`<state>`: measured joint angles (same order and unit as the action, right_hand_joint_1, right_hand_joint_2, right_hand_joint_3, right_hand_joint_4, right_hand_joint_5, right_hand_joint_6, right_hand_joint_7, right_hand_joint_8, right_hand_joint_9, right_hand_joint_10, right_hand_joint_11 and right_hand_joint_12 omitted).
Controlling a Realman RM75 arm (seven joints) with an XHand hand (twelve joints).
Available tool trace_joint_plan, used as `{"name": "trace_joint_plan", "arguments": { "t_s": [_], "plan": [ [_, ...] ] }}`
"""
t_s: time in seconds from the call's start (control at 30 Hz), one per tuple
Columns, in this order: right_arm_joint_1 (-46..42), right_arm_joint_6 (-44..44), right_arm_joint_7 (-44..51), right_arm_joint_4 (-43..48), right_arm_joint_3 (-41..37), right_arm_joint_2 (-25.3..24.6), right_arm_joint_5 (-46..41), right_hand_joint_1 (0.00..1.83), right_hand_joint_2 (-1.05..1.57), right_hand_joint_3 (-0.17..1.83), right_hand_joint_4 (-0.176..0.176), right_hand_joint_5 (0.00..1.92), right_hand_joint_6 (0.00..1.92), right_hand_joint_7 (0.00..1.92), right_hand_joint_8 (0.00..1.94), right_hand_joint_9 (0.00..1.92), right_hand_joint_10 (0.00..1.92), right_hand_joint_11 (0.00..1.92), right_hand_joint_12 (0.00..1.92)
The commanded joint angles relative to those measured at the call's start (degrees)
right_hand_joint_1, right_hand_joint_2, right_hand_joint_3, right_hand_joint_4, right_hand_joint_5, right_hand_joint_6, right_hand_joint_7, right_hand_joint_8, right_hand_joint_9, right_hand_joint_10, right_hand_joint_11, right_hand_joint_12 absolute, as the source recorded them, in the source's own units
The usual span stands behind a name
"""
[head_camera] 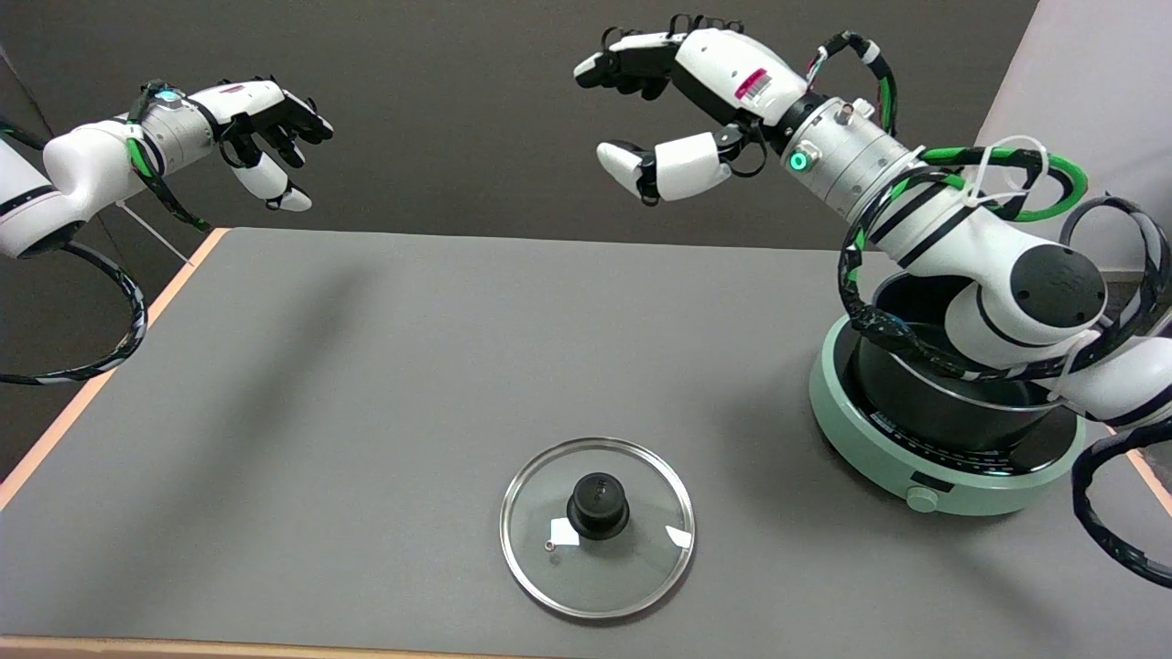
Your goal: Pick up the pot lid.
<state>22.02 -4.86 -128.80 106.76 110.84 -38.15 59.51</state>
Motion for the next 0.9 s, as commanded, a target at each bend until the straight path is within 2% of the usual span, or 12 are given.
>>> {"name": "trace_joint_plan", "arguments": {
  "t_s": [0.03,0.23,0.9],
  "plan": [
    [2.67,6.44,0.58,0.44,0.86,-0.47,0.15,0.66,0.67,0.86,0.058,0.56,0.26,0.59,0.20,0.58,0.34,0.44,0.96],
    [3.21,7.63,6.62,0.73,1.18,-0.71,-0.41,0.68,0.69,0.87,0.061,0.57,0.27,0.58,0.20,0.56,0.32,0.41,0.86],
    [2.55,9.51,6.73,0.77,-0.47,-0.55,-0.33,0.74,0.69,0.89,0.073,0.59,0.29,0.59,0.20,0.57,0.32,0.41,0.85]
  ]
}}
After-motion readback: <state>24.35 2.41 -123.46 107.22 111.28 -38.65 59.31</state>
